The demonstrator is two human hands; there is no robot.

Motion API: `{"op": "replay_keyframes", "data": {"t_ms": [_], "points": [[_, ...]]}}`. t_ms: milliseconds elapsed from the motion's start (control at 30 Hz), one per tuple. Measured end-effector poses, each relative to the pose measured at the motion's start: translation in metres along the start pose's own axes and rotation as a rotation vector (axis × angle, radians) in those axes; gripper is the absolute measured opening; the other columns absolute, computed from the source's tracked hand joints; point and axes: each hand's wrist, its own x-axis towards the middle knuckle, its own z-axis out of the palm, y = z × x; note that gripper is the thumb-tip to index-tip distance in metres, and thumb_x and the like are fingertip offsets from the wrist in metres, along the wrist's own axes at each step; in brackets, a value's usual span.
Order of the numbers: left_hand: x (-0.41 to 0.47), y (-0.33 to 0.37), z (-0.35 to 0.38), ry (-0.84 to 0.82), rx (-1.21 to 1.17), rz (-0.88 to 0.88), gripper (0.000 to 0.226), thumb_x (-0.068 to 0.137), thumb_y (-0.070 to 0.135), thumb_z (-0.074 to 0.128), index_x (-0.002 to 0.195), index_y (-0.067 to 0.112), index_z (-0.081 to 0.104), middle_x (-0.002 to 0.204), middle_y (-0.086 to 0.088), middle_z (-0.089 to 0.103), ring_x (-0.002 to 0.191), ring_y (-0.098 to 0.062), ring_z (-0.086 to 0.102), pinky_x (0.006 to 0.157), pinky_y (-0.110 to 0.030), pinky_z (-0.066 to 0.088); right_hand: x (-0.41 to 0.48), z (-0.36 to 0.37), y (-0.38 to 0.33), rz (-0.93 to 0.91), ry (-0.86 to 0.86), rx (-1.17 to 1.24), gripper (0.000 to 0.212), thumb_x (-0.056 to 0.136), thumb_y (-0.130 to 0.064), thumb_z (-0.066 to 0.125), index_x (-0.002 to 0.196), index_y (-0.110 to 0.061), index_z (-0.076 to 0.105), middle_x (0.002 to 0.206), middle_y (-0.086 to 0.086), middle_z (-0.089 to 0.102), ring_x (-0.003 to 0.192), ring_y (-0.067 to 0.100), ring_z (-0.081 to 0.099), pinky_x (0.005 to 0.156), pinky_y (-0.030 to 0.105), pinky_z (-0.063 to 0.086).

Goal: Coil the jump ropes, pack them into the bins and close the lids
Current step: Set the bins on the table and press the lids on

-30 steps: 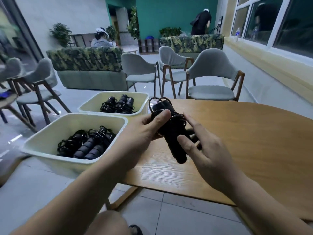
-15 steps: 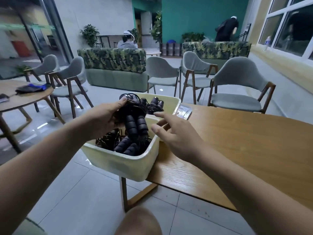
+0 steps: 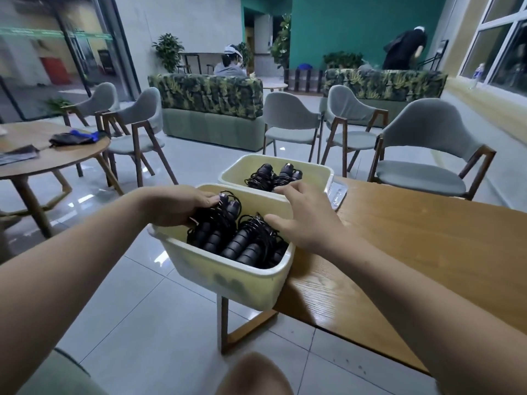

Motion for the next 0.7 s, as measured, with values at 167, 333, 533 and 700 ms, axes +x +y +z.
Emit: {"op": "replay_keyframes", "data": {"t_ms": [167,333,533,700], "points": [[0.002,0.000,0.004,-0.034,-0.002,0.044,0.043,0.110,0.044,0.048,0.143,0.020,0.064,0.137,-0.002,0.072,0.130,-0.025,0.067,0.116,-0.046,0.048,0.029,0.005,-0.003,0.035,-0.185,-0.170,0.079,0.095,-0.069,0.062,0.157,-0.023,0.048,0.147,0.004,0.056,0.136,0.030,0.053,0.114,0.051,0.046],[0.011,0.002,0.016,0.442,0.480,0.060,0.036,0.106,0.056,0.053,0.120,0.035,0.078,0.113,-0.001,0.080,0.104,-0.025,0.075,0.101,-0.036,0.056,0.049,0.010,-0.009,0.028,-0.194,-0.309,0.033,0.103,-0.054,0.059,0.098,-0.022,0.052,0.093,-0.001,0.057,0.087,0.027,0.060,0.075,0.043,0.053],[0.025,0.000,0.021,0.679,0.909,0.142,0.042,0.107,0.050,0.055,0.093,0.019,0.080,0.083,-0.004,0.071,0.088,-0.028,0.066,0.075,-0.036,0.052,0.057,0.008,-0.011,0.009,-0.207,-0.386,0.027,0.108,-0.042,0.057,0.099,-0.018,0.051,0.084,0.000,0.051,0.080,0.028,0.056,0.068,0.039,0.046],[0.013,-0.002,0.027,0.800,0.777,0.247,0.019,0.098,0.043,0.072,0.097,0.028,0.083,0.089,-0.001,0.077,0.087,-0.022,0.069,0.080,-0.036,0.059,0.057,0.002,-0.011,-0.009,-0.253,-0.388,0.027,0.106,-0.043,0.060,0.103,-0.016,0.059,0.098,0.006,0.063,0.087,0.031,0.060,0.070,0.040,0.050]]}}
